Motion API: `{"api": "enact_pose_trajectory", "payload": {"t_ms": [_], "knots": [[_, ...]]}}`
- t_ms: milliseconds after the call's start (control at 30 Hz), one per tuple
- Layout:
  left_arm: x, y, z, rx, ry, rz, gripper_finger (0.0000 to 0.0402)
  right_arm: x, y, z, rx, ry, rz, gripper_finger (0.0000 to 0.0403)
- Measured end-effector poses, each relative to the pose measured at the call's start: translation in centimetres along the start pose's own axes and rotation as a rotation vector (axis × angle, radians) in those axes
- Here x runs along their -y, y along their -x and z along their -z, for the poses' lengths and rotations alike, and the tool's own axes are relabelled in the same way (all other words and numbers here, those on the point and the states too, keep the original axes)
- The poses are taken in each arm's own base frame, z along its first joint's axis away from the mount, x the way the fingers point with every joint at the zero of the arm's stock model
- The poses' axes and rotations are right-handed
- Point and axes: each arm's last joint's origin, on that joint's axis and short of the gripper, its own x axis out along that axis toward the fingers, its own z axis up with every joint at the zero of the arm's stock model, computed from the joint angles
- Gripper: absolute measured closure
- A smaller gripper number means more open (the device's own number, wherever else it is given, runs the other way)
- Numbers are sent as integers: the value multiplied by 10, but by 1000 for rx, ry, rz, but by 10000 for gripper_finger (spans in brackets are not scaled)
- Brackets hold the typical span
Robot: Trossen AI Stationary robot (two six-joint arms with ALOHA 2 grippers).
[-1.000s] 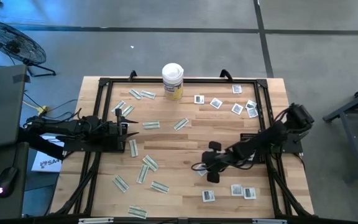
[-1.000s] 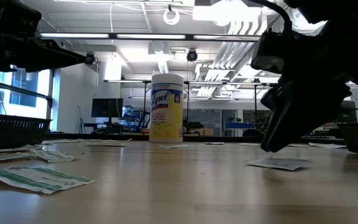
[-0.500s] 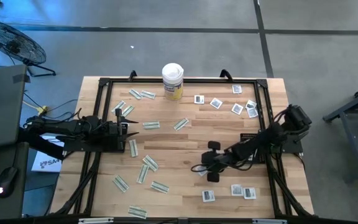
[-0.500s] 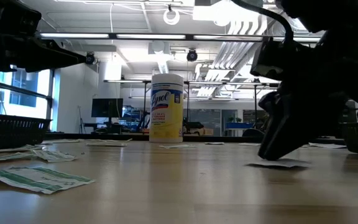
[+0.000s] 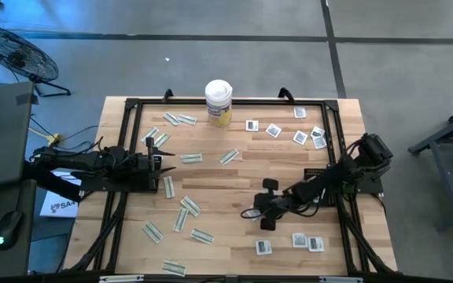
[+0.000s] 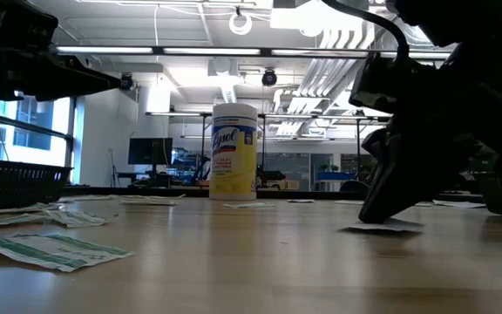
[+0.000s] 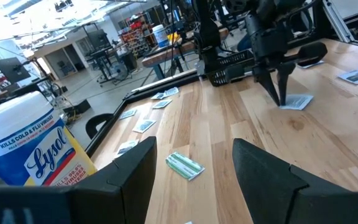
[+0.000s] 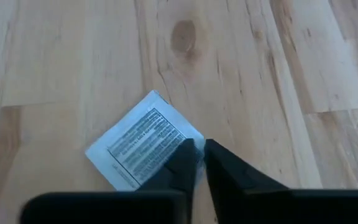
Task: Pick & Place First Aid Supplies
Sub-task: Put the towelette pack into the right black basket
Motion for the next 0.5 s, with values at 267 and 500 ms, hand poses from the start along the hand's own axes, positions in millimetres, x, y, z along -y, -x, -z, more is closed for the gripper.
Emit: {"api": "enact_pose_trajectory", "payload": {"t_ms": [267, 500], "knots": [[0, 0, 0, 0, 0, 0, 195, 6, 18, -4, 7, -2, 17, 399], [0, 0, 0, 0, 0, 0, 195, 26, 75, -12, 23, -79, 56, 401]]}}
